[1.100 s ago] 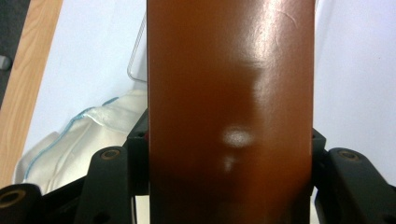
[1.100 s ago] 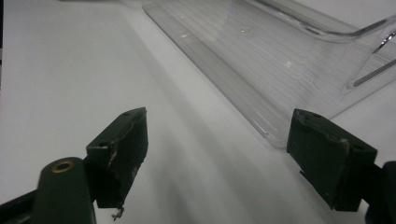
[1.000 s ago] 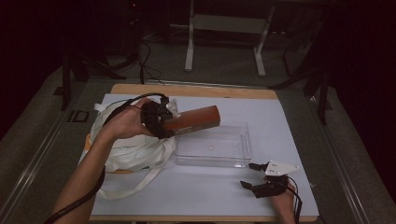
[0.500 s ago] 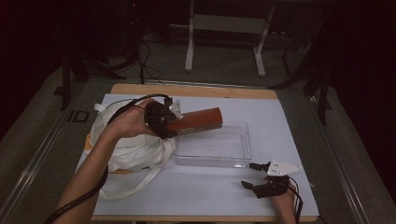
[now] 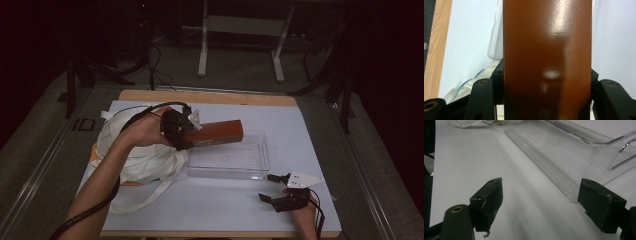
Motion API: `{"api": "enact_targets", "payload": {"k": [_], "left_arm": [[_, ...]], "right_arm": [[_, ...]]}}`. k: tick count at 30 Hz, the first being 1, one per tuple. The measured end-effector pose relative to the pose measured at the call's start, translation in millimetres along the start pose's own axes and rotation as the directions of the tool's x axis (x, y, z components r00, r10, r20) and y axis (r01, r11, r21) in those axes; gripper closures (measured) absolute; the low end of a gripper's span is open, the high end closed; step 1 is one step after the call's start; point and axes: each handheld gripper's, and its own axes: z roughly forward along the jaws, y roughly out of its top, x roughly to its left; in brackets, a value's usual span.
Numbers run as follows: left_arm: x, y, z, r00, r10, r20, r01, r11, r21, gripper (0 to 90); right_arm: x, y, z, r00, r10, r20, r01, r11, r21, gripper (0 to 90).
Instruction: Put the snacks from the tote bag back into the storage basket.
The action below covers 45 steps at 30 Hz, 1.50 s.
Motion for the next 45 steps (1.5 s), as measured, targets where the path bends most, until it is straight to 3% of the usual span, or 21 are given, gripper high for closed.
{"api": "enact_targets", "payload": {"k": [9,45], "left_arm": [[-1.1,5.3,7.4,0.9998,0.017,0.007,-0.017,0.9996,0.024,43.7],[-5.6,15.5,23.9,0.9945,0.073,0.075,-0.075,0.9968,0.028,43.4]], "right_arm": [[-0.1,0.0,0.1,1.0000,-0.003,0.000,0.003,1.000,0.000,20.1],[0.2,0.0,0.2,1.0000,-0.001,-0.001,0.001,1.000,0.002,20.1]]}}
